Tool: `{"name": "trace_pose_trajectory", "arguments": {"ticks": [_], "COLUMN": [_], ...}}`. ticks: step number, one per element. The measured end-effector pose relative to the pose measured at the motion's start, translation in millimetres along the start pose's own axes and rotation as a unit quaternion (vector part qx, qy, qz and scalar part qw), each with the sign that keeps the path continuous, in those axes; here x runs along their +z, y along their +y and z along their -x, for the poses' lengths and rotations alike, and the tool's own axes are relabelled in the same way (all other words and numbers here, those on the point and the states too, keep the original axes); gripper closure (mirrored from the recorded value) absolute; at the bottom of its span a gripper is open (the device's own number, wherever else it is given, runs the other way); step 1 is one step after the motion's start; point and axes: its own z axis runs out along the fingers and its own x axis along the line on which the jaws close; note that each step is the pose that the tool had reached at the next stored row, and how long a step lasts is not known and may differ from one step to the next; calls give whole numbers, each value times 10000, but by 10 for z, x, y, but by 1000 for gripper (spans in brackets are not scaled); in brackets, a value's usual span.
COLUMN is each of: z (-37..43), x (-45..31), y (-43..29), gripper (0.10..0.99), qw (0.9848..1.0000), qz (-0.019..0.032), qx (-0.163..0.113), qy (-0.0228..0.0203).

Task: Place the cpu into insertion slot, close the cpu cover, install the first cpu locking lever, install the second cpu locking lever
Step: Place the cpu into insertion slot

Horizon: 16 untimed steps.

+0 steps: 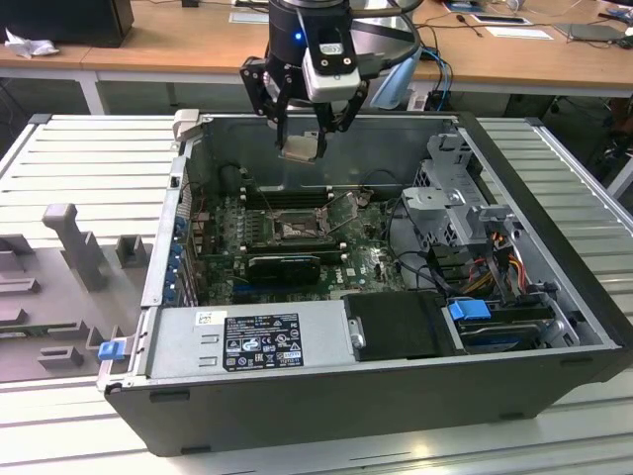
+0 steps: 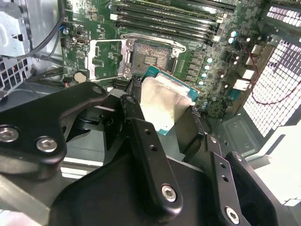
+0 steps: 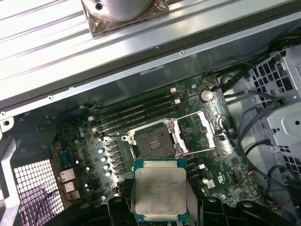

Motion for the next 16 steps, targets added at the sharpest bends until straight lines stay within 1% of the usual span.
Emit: {"name": "trace_pose_trajectory", "arguments": {"ticks": [3, 5, 9, 11, 16], "z": [0, 0, 1, 1, 2], "x": [1, 8, 43, 53, 67], "y": [0, -1, -4, -5, -6], "gripper": [557, 557, 557, 557, 557], "qw": [9999, 9995, 9979, 9975, 9975], "qz": [3, 6, 11, 11, 9], "qx": [167, 318, 652, 698, 699], "qy": [-15, -29, -59, -63, -64]}}
